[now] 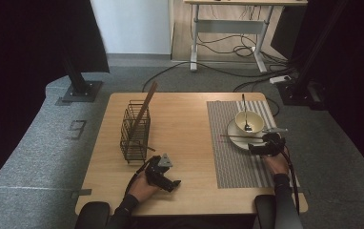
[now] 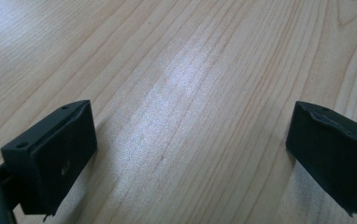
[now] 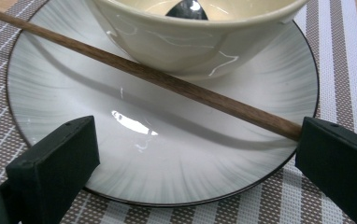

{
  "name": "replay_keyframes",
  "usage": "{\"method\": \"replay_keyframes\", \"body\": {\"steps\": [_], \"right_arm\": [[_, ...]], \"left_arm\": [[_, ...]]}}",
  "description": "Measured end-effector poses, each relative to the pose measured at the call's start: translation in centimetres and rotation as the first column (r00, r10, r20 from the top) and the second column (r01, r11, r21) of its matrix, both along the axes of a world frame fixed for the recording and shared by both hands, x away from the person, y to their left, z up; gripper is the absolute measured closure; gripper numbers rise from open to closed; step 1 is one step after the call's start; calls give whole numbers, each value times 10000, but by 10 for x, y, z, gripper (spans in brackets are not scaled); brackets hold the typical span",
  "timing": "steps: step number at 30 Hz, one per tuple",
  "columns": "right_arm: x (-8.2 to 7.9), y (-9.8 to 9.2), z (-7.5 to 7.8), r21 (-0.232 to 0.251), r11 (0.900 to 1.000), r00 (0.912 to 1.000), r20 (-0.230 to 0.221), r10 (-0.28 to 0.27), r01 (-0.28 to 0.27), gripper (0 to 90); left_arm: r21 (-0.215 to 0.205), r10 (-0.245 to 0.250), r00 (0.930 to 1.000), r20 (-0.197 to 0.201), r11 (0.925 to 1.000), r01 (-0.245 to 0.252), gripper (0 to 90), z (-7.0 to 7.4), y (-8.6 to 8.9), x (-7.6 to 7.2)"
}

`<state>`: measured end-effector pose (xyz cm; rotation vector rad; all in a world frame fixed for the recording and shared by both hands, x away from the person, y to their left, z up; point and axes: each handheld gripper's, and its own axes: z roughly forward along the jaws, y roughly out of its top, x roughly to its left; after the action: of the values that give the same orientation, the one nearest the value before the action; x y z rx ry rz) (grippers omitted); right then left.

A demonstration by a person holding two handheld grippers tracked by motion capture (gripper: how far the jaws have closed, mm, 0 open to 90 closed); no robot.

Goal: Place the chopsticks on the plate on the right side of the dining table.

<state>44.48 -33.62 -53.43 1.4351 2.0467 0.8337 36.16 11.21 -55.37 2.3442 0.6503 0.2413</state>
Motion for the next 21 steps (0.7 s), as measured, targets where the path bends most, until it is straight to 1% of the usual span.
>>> {"method": "replay_keyframes", "body": {"steps": [9, 13, 21], "right_arm": [[2, -3, -3, -59, 10000, 10000, 85, 26, -26, 0], [3, -5, -4, 12, 10000, 10000, 42, -32, 32, 0], [-1, -6, -3, 76, 9999, 9999, 113, -106, 105, 0]], "left_arm": [[0, 1, 10000, -1, 10000, -1, 13, 0, 0, 0], [-2, 1, 10000, 1, 10000, -1, 13, 0, 0, 0], [0, -1, 10000, 0, 10000, 1, 13, 0, 0, 0]]}}
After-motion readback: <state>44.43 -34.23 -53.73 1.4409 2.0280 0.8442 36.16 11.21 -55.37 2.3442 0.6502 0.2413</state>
